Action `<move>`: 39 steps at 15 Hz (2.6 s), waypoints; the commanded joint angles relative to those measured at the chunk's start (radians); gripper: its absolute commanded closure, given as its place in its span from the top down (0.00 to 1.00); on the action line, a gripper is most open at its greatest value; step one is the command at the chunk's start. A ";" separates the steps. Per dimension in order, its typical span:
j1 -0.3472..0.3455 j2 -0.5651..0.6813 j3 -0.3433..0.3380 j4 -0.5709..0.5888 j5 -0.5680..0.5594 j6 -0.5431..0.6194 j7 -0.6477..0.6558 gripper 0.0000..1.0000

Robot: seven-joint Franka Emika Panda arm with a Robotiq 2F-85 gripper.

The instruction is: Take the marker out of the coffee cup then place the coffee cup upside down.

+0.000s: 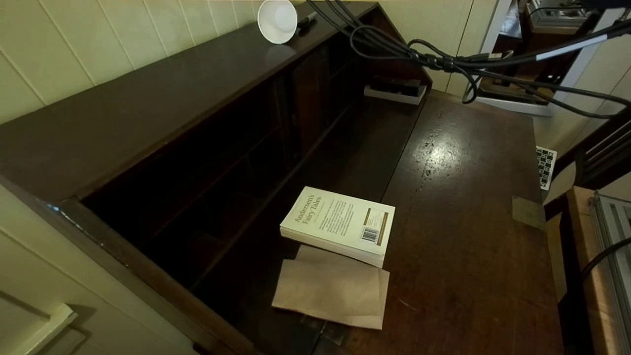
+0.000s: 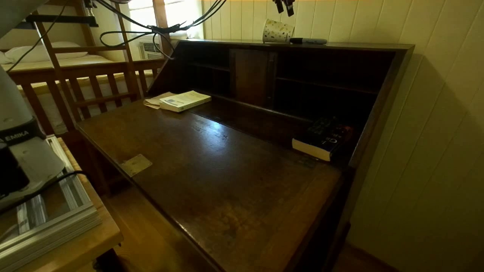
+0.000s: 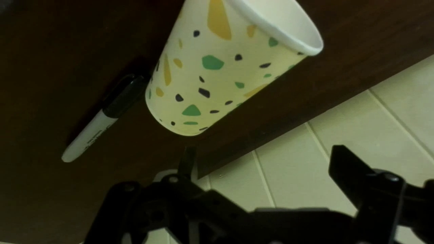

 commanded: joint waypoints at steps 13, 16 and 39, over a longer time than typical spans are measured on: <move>-0.007 0.027 -0.054 0.018 -0.009 -0.136 0.038 1.00; -0.009 0.039 -0.054 0.023 -0.003 -0.119 0.068 1.00; -0.005 0.052 -0.072 0.011 -0.012 -0.083 0.180 0.60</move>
